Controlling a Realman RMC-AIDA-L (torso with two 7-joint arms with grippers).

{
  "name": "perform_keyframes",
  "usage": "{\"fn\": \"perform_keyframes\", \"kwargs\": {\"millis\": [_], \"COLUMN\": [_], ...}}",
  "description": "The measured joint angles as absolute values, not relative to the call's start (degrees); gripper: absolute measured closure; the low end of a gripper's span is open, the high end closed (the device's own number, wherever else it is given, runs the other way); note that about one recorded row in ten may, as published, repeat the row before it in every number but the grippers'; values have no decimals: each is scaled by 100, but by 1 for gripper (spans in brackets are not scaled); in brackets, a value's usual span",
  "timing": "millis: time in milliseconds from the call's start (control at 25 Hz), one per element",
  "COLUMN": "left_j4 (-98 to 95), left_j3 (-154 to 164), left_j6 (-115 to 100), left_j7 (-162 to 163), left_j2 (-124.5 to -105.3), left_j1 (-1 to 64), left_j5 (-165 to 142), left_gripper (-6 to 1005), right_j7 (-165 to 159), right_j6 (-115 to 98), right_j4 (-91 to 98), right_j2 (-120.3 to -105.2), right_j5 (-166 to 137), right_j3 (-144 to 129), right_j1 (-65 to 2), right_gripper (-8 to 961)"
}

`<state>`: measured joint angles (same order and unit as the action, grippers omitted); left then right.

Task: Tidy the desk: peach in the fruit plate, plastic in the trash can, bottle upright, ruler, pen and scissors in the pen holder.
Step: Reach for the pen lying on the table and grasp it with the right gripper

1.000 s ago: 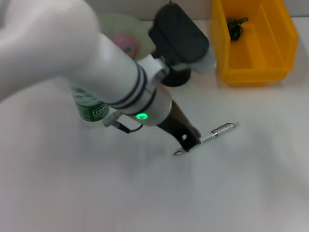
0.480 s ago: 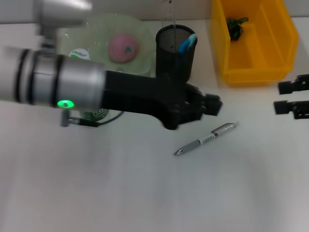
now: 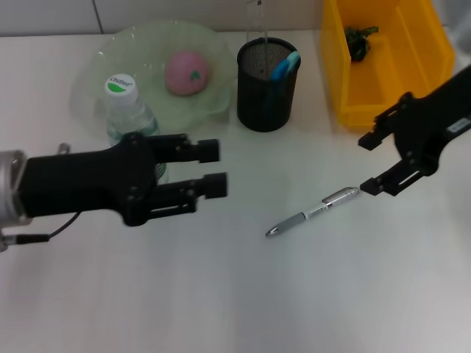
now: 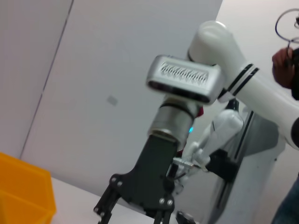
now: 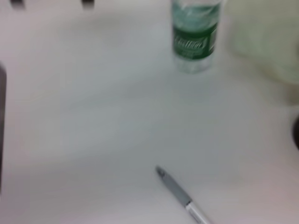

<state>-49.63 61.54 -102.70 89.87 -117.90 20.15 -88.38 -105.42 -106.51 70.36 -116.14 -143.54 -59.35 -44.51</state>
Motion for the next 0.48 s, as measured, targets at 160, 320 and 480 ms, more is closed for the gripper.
{"fn": "perform_keyframes", "kwargs": {"millis": [160,320,480], "left_j4": [-4674,-4496,-4467], "left_j3": [5900,5710,5637], "left_j6": [-10322,-10324,-10296], "left_j7": [8685,8570,8409], "left_j2": [-11734,-11711,-11725], "left_j1": [1830,1708,1590], "left_j5": [-8868,-8869,-8869], "left_gripper": [516,320,203], "right_j7": [-10015,-9493,-8983], "right_j6": [-10175,-9682,-9126], "right_j4": [6363,5524,4740], "right_j2": [-11679,-11806,-11913], "right_j5": [-14768,-15225,-15631], "right_j3": [-6674,-7031,-7122], "right_j1": [-4959,-5446,-5856], "right_gripper": [215,218,221]}}
